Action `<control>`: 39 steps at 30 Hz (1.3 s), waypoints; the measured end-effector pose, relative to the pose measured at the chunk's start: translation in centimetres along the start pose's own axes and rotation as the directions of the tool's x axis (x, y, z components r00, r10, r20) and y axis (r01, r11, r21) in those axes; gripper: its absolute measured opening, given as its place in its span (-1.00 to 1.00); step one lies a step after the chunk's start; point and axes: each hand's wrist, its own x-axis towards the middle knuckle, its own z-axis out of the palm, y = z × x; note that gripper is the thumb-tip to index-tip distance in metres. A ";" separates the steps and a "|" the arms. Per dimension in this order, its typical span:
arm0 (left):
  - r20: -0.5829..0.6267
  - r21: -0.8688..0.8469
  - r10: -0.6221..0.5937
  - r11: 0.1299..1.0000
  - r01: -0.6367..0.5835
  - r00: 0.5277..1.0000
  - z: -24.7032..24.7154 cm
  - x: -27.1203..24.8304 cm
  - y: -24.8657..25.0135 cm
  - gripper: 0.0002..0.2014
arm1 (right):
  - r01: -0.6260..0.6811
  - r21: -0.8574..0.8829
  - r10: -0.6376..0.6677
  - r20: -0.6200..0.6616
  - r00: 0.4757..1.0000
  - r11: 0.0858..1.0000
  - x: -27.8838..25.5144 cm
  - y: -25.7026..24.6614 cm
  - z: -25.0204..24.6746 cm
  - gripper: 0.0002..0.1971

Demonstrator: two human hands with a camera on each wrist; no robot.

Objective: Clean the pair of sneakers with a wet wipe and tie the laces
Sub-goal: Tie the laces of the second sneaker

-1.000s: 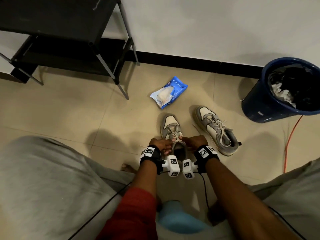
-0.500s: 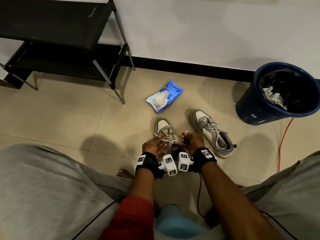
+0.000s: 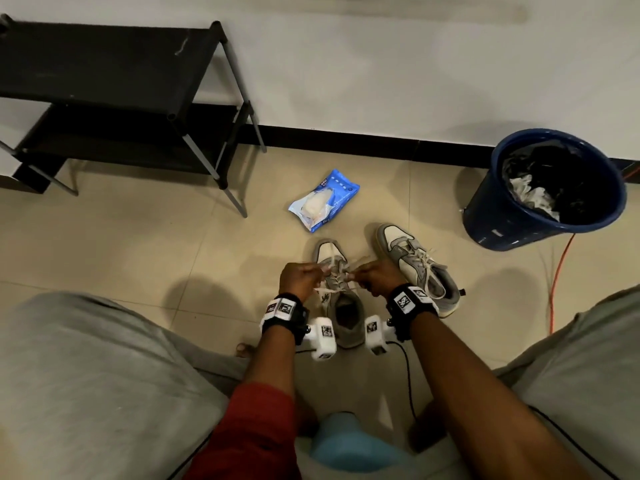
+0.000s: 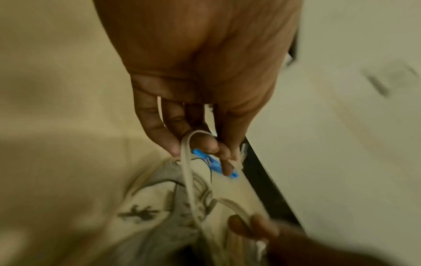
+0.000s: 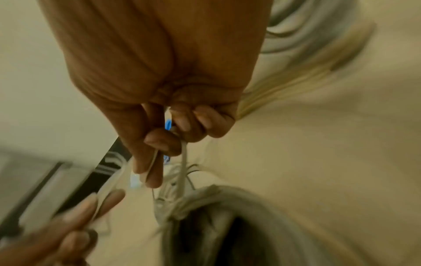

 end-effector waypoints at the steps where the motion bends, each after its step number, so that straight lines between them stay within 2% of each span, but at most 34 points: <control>1: 0.050 0.281 0.057 0.957 -0.068 0.997 0.2 0.0 0.3 -0.80 | 0.047 -0.244 -0.039 0.039 0.998 0.969 -0.1 -0.8 -0.2 -0.89; 2: 0.089 0.492 0.071 0.864 -0.106 0.993 0.3 0.1 0.3 -0.78 | 0.077 -0.429 -0.050 0.074 0.996 0.900 -0.2 -1.4 -0.2 -0.90; 4: 0.119 0.689 0.061 0.713 -0.127 0.991 0.8 -0.5 0.3 -0.75 | 0.108 -0.635 -0.061 0.095 0.994 0.765 -0.7 -2.3 0.0 -0.88; 5: 0.140 0.727 0.061 0.672 -0.144 0.988 1.2 -0.9 0.4 -0.74 | 0.117 -0.704 -0.075 0.090 0.993 0.701 -1.1 -2.6 0.3 -0.84; 9: 0.194 0.762 0.055 0.620 -0.186 0.979 1.7 -1.5 0.7 -0.72 | 0.117 -0.874 -0.111 0.073 0.991 0.472 -2.3 -3.5 1.7 -0.71; 12: 0.223 0.782 0.031 0.592 -0.197 0.974 1.7 -1.6 1.0 -0.68 | 0.116 -0.907 -0.120 0.073 0.990 0.404 -3.1 -3.9 2.2 -0.73; 16: 0.133 0.845 0.078 0.511 -0.154 0.988 2.6 -3.0 2.0 -0.68 | 0.152 -0.910 -0.140 0.105 0.985 0.385 -4.2 -3.5 2.6 -0.60; 18: 0.094 0.838 0.059 0.534 -0.111 0.994 2.7 -3.5 2.4 -0.70 | 0.134 -0.912 -0.136 0.087 0.987 0.387 -4.6 -3.5 2.6 -0.63; 20: 0.105 0.786 -0.066 0.616 -0.043 0.992 2.5 -3.6 2.3 -0.75 | 0.116 -0.916 -0.109 0.079 0.991 0.385 -5.0 -3.4 2.6 -0.73; 23: 0.200 0.651 -0.279 0.754 0.085 0.939 1.9 -3.5 1.8 -0.88 | 0.106 -0.888 -0.087 0.075 0.993 0.448 -5.5 -3.7 2.7 -0.75; 25: 0.243 0.457 -0.383 0.856 0.244 0.891 1.5 -3.6 1.8 -0.88 | 0.134 -0.869 -0.075 0.112 0.991 0.476 -5.6 -4.2 2.7 -0.73; 27: 0.260 0.218 -0.402 0.910 0.353 0.878 1.3 -3.8 1.8 -0.82 | 0.181 -0.869 -0.057 0.175 0.983 0.461 -5.7 -5.1 2.7 -0.73; 29: 0.261 -0.071 -0.401 0.899 0.432 0.878 1.5 -4.4 2.1 -0.85 | 0.230 -0.889 -0.035 0.236 0.971 0.396 -5.8 -6.2 2.8 -0.75; 31: 0.266 -0.229 -0.405 0.855 0.465 0.875 1.9 -5.0 2.0 -0.87 | 0.275 -0.907 -0.008 0.287 0.958 0.320 -5.8 -7.0 2.9 -0.78; 33: 0.276 -0.262 -0.396 0.845 0.465 0.876 2.5 -5.2 1.3 -0.89 | 0.321 -0.914 -0.009 0.329 0.944 0.248 -5.7 -7.7 3.1 -0.80; 35: 0.301 -0.238 -0.385 0.856 0.459 0.873 2.9 -5.1 0.8 -0.90 | 0.359 -0.916 -0.067 0.353 0.933 0.178 -5.6 -8.5 3.0 -0.76; 38: 0.350 -0.061 -0.324 0.928 0.367 0.879 2.9 -4.8 1.3 -0.93 | 0.388 -0.914 -0.110 0.376 0.920 0.118 -5.3 -9.8 2.4 -0.77; 39: 0.333 0.019 -0.321 0.942 0.335 0.886 2.7 -4.7 1.8 -0.94 | 0.408 -0.904 -0.125 0.393 0.911 0.130 -4.9 -9.9 2.0 -0.80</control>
